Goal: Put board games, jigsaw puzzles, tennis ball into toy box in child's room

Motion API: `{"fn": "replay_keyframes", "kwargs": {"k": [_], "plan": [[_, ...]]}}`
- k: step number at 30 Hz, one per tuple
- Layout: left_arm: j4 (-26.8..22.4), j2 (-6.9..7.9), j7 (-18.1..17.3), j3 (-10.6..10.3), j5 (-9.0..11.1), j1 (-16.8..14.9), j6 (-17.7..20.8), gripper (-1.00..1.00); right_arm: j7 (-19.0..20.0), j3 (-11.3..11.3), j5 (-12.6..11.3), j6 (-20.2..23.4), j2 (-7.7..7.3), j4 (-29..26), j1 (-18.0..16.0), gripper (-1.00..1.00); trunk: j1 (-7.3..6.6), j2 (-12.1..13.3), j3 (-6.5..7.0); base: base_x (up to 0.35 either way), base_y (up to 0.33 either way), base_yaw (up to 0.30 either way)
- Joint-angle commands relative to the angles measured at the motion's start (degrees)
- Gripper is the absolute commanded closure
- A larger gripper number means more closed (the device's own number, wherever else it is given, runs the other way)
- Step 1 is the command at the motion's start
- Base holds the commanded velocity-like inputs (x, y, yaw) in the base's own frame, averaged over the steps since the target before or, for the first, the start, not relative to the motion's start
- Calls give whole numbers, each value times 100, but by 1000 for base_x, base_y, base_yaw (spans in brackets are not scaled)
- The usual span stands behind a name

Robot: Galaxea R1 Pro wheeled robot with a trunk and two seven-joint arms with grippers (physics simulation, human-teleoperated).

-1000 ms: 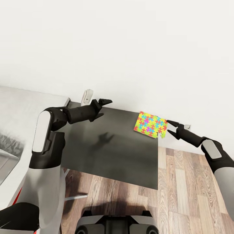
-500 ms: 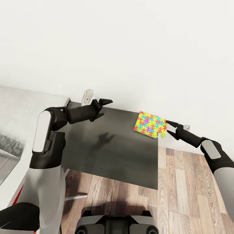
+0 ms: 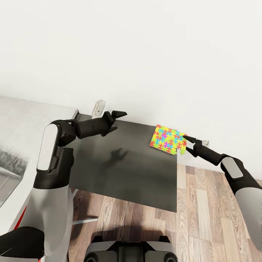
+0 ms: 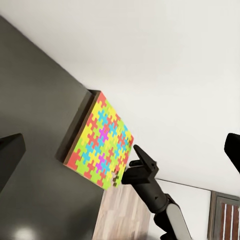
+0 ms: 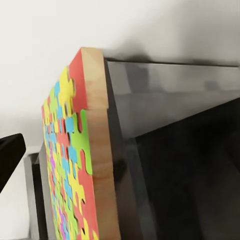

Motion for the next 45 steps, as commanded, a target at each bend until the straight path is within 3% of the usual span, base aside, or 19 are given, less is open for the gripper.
{"fn": "replay_keyframes", "kwargs": {"k": [1, 14, 15, 36, 45], "plan": [[-4, -2, 60, 1, 53, -4, 8, -100, 7, -14, -3, 35, 22, 2, -3, -100, 1, -4, -4, 0, 0, 0], [-4, 2, 60, -1, 53, -5, 8, -100, 4, -8, 15, 33, 173, -4, 1, -100, 1, -4, -4, 0, 0, 0], [-4, 2, 60, -1, 52, -5, 8, -100, 4, -7, 15, 33, 179, -5, 1, 100, 1, -4, -4, 0, 0, 0], [-4, 9, 31, 0, 46, 17, 7, -100, -5, 4, 15, 48, 191, -72, 1, 100, 1, -4, -4, 0, 0, 0], [-4, 82, -19, 34, 46, 85, 14, -100, -5, -3, 3, 165, 187, -576, 18, 100, 1, -4, -4, 0, 0, 0]]}}
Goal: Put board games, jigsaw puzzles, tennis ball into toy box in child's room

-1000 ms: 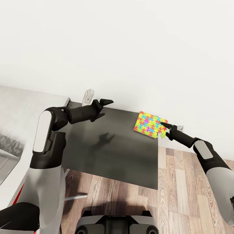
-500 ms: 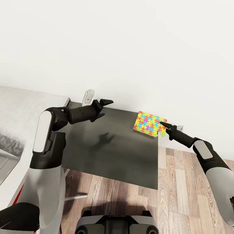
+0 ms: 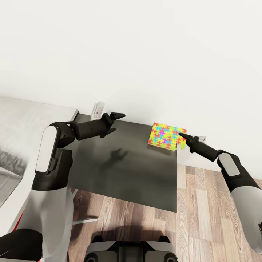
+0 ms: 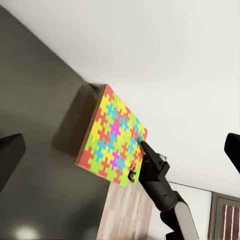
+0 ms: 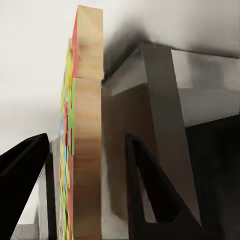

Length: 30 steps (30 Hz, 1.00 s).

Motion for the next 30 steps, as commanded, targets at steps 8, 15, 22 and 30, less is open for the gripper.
{"fn": "replay_keyframes", "kwargs": {"k": [8, 15, 22, 30], "plan": [[1, 93, 40, 48, 53, 96, 7, -100, 12, -37, -81, 753, -9, -687, 71, 100, 1, -4, -4, 0, 0, 0], [1, 205, 7, 208, 53, 124, 8, -100, 10, -45, -82, 1420, -38, -1544, 373, 100, 1, -4, -4, 0, 0, 0], [-1, 265, -51, 285, 48, 132, 4, -100, 5, -74, -130, 1535, -73, -2627, 1036, 100, 1, -4, -4, 0, 0, 0], [-2, 282, -73, 418, 45, 97, 5, -100, 3, -101, -156, 1535, -102, -3478, 1528, 100, -175, 317, 145, 0, 0, 8]]}}
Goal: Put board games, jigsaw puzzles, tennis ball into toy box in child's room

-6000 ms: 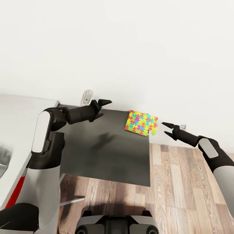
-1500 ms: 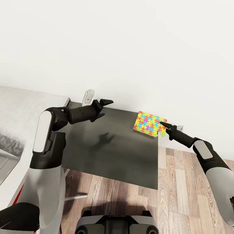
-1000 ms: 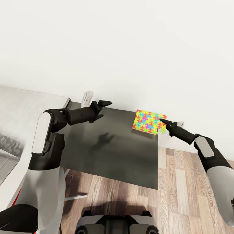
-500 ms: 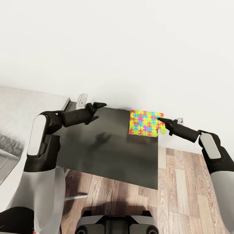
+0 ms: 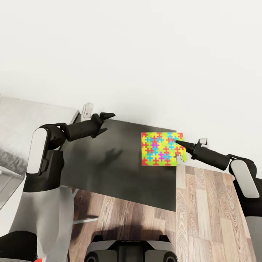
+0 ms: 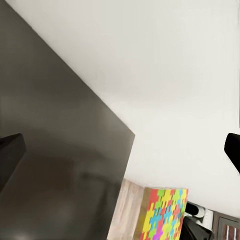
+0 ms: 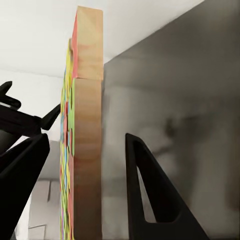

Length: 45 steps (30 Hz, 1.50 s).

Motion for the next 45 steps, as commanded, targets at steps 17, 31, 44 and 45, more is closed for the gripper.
{"fn": "replay_keyframes", "kwargs": {"k": [17, 31, 44, 45], "plan": [[-4, 96, -8, 329, 70, -186, 24, -100, 42, -9, -42, 24, -16, -347, 56, 100, -372, 679, 410, 0, 0, 102], [2, 122, 40, 347, 270, -332, 19, -100, 42, -12, -54, 24, -17, -357, 27, 100, -680, 1241, 773, 0, 0, 155], [4, 142, 153, 348, 342, -676, 16, -100, 42, -10, -60, 24, -16, -359, -125, 100, -965, 1762, 1110, 0, 0, 177], [4, 143, 174, 348, 345, -687, 15, -100, 42, -11, -60, 24, -16, -359, -143, 100, -987, 1802, 1136, 0, 0, 190]]}}
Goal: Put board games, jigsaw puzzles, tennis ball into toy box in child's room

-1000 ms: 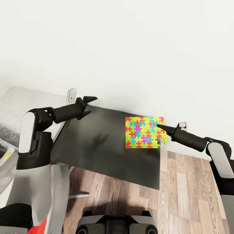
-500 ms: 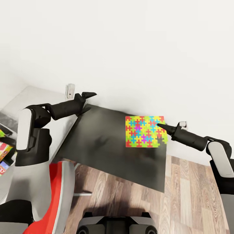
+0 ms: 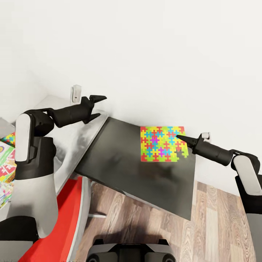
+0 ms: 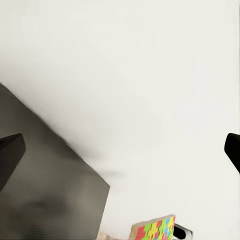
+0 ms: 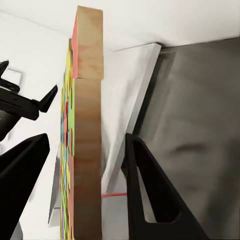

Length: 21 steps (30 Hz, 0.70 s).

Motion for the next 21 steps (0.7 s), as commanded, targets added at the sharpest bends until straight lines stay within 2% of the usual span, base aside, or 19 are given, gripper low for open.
{"fn": "replay_keyframes", "kwargs": {"k": [1, 7, 12, 18, 21], "plan": [[-1, 0, 75, 5, 54, -15, 16, -100, 40, -8, 40, 24, 0, 0, -24, 100, -19, 34, 20, 0, 0, 192], [-1, 4, 122, 5, 59, -48, 15, -100, 38, 3, 25, 24, 1, 5, -136, 100, -151, 275, 174, 0, 0, 197], [-5, 15, 138, 22, 77, -64, 15, -100, 34, 30, 23, 24, 13, 39, -295, 100, -151, 275, 211, 0, 0, 202], [-8, 85, 145, 159, 160, -70, 17, -100, -35, 53, 21, 24, 32, 72, -483, 100, -151, 275, 255, 0, 0, 205], [-9, 187, 147, 209, 243, -73, 21, -100, -166, 63, 18, 24, 55, 80, -580, 100, -151, 275, 277, 0, 0, 208]]}}
